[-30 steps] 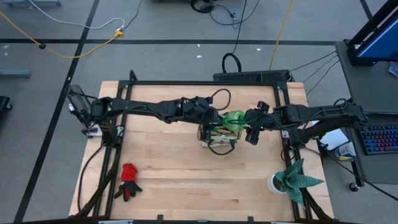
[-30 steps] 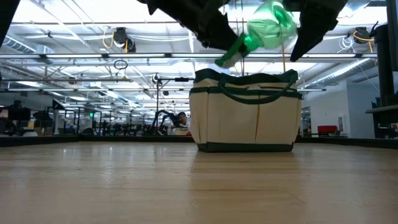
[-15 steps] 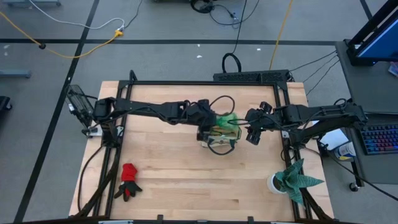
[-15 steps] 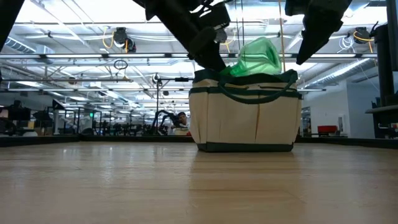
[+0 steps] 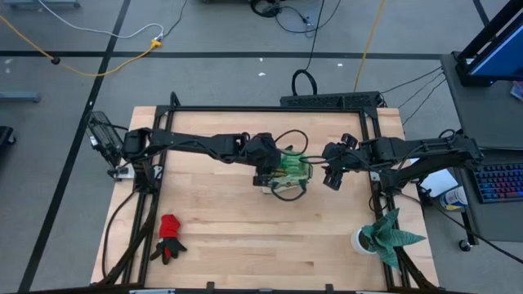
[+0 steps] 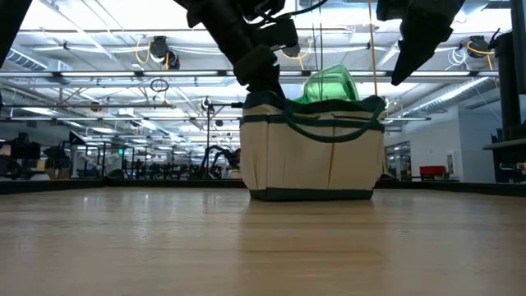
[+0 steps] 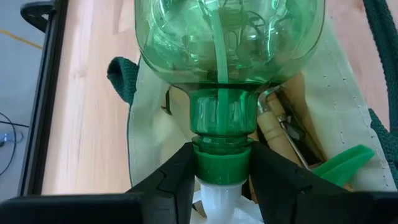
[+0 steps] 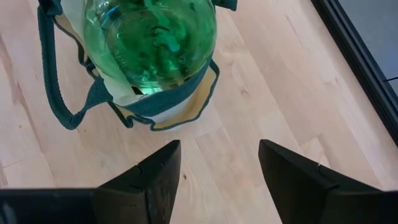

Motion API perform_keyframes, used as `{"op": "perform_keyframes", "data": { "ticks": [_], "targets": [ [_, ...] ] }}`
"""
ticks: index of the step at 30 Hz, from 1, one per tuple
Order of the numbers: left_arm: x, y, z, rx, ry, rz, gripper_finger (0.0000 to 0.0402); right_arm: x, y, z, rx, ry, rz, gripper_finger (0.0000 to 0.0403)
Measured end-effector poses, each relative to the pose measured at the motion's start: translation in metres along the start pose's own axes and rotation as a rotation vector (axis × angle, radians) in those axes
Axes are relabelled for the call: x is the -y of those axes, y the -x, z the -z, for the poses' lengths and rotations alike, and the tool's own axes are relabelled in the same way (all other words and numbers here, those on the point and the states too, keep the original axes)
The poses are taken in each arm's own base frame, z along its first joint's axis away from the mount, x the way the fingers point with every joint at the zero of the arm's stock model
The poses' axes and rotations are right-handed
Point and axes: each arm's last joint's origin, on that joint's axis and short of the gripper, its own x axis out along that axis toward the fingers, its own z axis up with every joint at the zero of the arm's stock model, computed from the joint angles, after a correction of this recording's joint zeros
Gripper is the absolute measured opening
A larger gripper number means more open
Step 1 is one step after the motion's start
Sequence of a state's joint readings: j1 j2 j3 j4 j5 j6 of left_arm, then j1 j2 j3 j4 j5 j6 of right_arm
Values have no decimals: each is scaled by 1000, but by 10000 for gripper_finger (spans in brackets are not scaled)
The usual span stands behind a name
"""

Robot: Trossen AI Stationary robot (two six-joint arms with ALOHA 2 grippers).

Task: Pick & Place Garden tools in Gardening bag
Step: Put the green spray bottle into the brown gardening bag

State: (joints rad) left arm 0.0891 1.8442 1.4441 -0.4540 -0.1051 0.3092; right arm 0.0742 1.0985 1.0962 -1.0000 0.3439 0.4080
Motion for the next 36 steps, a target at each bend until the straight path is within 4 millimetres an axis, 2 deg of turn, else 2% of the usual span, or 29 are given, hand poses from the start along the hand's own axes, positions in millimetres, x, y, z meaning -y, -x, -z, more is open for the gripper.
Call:
{"op": "perform_keyframes", "data": {
  "ticks": [6,15,22,36],
  "targets": [
    [1,0,3,-29,12,10,144,0,0,0,0,-28,0,210],
    [2,-13,9,-75,8,20,146,0,0,0,4,-28,-2,210],
    [-5,-13,15,-109,25,32,147,-1,0,-1,12,-30,-6,210],
    [-4,-13,20,-153,-25,60,149,-2,0,-5,54,-8,-23,210]
  ]
}}
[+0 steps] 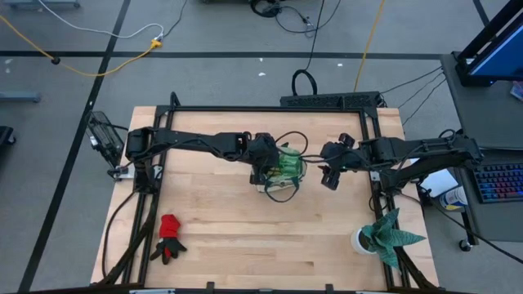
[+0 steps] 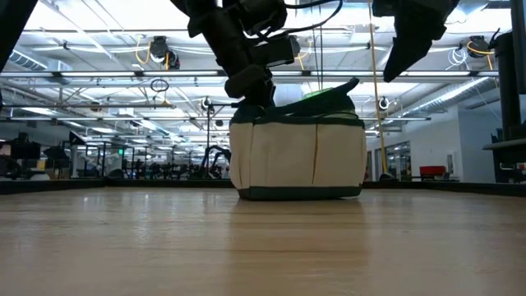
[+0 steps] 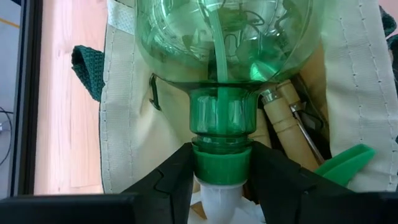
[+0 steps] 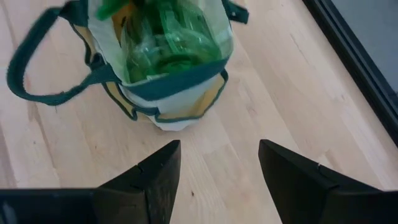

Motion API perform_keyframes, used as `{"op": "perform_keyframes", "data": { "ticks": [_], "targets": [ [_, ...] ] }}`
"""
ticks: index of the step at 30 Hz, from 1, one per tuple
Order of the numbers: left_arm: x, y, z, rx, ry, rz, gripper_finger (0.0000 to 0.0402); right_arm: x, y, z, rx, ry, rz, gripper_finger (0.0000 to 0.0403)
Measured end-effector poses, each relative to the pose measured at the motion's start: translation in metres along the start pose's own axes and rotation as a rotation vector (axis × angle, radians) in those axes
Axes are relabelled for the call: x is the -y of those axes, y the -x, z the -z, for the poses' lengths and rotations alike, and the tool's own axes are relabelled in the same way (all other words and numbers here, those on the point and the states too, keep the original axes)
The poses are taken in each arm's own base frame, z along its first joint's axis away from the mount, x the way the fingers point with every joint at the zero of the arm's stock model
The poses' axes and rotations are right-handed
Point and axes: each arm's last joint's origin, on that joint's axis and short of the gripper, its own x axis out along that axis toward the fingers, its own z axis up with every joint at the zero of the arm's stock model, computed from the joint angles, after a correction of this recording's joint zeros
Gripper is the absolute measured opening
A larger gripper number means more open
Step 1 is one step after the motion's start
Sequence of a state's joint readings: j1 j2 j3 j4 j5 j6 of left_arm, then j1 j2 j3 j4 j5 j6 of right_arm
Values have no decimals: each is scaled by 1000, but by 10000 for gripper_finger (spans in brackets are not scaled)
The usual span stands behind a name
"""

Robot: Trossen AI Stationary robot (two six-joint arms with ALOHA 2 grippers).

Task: Pick & Place Garden tools in Gardening bag
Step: Put the green spray bottle into the brown gardening bag

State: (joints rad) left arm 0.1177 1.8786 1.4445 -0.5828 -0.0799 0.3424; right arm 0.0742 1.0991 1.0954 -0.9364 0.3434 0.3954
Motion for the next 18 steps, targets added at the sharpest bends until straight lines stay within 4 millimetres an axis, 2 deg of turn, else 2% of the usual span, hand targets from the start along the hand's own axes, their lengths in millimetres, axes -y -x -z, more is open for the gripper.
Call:
{"op": "perform_keyframes", "data": {
  "ticks": [4,12,18],
  "targets": [
    [0,0,0,-1,-4,1,166,-3,-6,-3,65,41,-24,210],
    [0,-1,1,-14,-16,-23,223,-16,-38,-4,337,161,-92,210],
    [-2,7,-7,-25,-25,-71,234,-19,-48,-10,517,208,-95,195]
  ]
}}
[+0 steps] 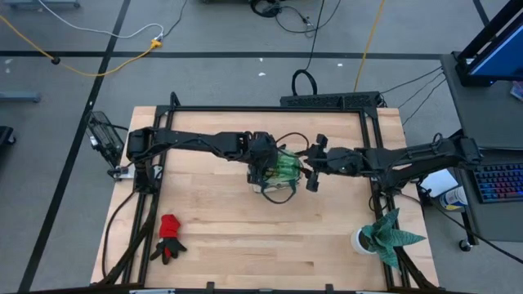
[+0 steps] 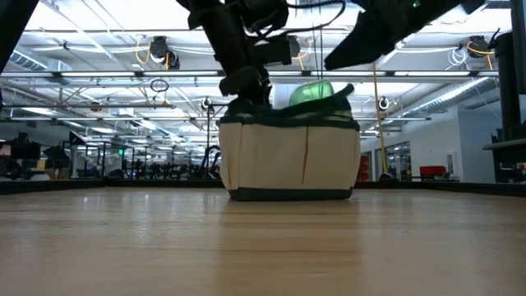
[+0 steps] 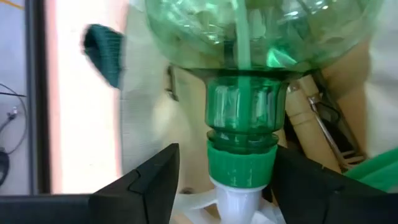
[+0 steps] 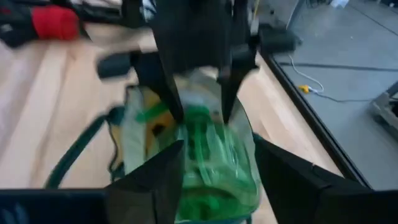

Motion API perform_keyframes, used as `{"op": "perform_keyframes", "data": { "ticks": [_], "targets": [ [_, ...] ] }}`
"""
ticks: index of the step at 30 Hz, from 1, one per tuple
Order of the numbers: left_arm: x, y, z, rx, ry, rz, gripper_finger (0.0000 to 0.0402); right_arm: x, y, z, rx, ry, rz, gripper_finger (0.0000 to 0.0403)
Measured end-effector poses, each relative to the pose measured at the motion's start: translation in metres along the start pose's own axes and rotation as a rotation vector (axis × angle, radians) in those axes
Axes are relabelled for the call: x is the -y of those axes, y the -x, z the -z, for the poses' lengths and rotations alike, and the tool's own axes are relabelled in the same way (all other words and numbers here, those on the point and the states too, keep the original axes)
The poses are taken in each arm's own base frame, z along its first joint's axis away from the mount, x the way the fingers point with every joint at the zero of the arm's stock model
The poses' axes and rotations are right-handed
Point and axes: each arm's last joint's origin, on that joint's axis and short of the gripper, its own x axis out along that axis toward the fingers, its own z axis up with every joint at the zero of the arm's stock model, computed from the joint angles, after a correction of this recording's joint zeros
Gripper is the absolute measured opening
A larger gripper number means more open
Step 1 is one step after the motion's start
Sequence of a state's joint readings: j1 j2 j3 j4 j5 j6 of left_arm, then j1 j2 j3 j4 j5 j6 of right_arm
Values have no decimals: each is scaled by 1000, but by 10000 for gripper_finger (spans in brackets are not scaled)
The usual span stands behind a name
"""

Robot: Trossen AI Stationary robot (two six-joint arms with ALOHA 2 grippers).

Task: Pick & Place Garden tools in Gardening bag
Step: Put the green spray bottle into the brown gardening bag

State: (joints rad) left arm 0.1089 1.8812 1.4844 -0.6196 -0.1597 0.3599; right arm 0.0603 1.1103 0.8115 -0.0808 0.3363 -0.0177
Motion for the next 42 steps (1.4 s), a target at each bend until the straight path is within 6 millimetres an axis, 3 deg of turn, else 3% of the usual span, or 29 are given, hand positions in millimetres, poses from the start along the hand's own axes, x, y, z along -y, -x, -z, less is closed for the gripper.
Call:
{"op": "perform_keyframes", "data": {
  "ticks": [6,18,29,42],
  "targets": [
    [2,14,-11,2,-15,4,234,2,-13,8,-50,17,21,134],
    [4,20,-11,3,10,12,234,-2,-33,16,-87,81,26,6],
    [0,38,-24,160,26,-12,234,-4,-40,26,-165,111,26,3],
    [-1,30,-30,225,78,3,234,-9,-37,22,-137,196,8,12]
  ]
}}
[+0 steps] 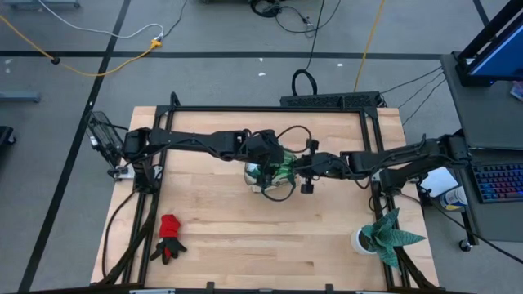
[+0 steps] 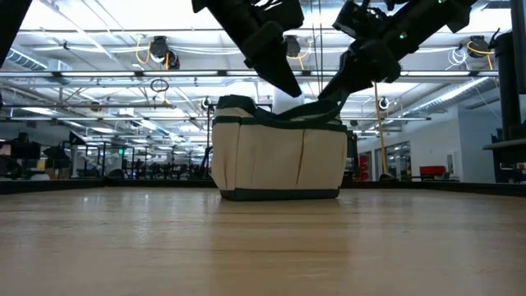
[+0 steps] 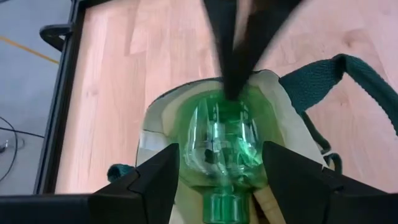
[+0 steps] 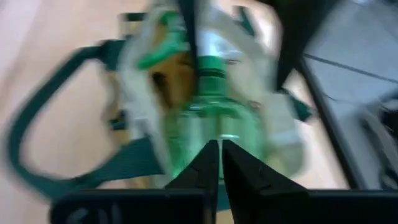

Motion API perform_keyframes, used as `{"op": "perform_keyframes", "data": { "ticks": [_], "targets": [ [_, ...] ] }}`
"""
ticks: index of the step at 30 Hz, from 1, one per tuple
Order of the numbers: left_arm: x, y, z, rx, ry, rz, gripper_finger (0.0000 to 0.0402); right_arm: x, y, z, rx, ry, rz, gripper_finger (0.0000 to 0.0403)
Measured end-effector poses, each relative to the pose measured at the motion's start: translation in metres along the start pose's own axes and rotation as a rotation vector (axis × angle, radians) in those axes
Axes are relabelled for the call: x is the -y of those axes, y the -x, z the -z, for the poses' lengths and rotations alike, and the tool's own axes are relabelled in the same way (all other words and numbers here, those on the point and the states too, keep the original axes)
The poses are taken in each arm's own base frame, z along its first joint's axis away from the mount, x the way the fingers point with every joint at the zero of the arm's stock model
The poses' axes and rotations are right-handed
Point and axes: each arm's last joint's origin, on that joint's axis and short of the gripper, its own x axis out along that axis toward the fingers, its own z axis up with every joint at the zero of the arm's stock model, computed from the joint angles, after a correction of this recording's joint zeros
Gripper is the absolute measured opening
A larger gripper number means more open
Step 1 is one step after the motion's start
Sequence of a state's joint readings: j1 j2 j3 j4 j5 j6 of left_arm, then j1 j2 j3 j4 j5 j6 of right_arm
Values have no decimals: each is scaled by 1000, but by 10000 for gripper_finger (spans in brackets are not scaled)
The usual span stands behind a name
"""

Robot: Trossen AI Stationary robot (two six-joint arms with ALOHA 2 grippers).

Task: Pick & Place Garden tools in Gardening bag
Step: Put the green spray bottle into the brown gardening bag

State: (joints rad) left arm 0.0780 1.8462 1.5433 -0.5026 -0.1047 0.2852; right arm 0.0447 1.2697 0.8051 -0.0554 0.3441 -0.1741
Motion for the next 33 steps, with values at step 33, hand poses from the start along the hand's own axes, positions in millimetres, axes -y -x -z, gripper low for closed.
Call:
{"op": "perform_keyframes", "data": {
  "ticks": [33],
  "targets": [
    [3,-27,5,-7,8,7,122,-20,-4,25,82,247,-133,130]
  ]
}}
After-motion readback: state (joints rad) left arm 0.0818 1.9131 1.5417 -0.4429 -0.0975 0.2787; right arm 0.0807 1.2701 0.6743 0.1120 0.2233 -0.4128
